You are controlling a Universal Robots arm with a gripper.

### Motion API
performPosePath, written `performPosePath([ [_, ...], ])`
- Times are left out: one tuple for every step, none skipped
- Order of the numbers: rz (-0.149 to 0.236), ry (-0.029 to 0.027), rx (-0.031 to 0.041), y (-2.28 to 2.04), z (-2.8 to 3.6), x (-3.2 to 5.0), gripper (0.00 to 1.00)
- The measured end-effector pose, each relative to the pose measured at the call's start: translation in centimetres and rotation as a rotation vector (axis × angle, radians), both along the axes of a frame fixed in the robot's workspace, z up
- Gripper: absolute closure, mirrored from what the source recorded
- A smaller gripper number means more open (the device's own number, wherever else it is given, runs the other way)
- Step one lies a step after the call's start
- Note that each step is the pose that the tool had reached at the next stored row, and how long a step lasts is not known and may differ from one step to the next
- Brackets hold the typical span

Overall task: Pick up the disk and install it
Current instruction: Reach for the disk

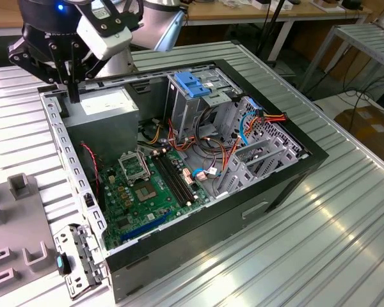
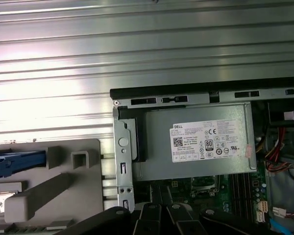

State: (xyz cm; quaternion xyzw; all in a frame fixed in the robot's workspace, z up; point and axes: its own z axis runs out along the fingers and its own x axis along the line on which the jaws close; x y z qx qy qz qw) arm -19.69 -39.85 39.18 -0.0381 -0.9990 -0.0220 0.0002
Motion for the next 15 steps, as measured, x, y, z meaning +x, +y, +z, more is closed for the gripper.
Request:
performPosePath([
  [0.0,0.0,0.0,0.0,0.0,-0.14,0.89],
  [0.0,0.0,0.0001,0.0,-0.01,-0.44,0.89],
  [0.0,0.0,0.0001,0.01,0.0,-0.72,0.89],
  [0.0,0.0001,0.0001,0.01,0.0,-0.99,0.89],
  [0.0,0.0001,0.0001,0.02,0.0,-1.17,0.89],
  [0.0,0.0,0.0001,0.02,-0.01,-1.36,0.89],
  [0.0,0.0,0.0003,0.03,-0.01,-1.69,0.89],
  [0.0,0.0,0.0003,0.04,-0.01,-1.88,0.89],
  [0.0,0.0001,0.0004,0.04,-0.01,-2.06,0.89],
  [0.0,0.0,0.0006,0.04,-0.01,-2.33,0.89],
  [0.0,0.0001,0.0007,0.04,-0.01,-2.59,0.89],
  [0.0,0.0001,0.0008,0.04,-0.01,-2.77,0.89],
  [0.0,0.0001,0.0009,0.04,-0.02,-2.92,0.89],
  [0.0,0.0002,0.0011,0.04,-0.02,-3.19,0.89],
  [0.0,0.0003,0.0012,0.04,-0.02,-3.44,0.89],
])
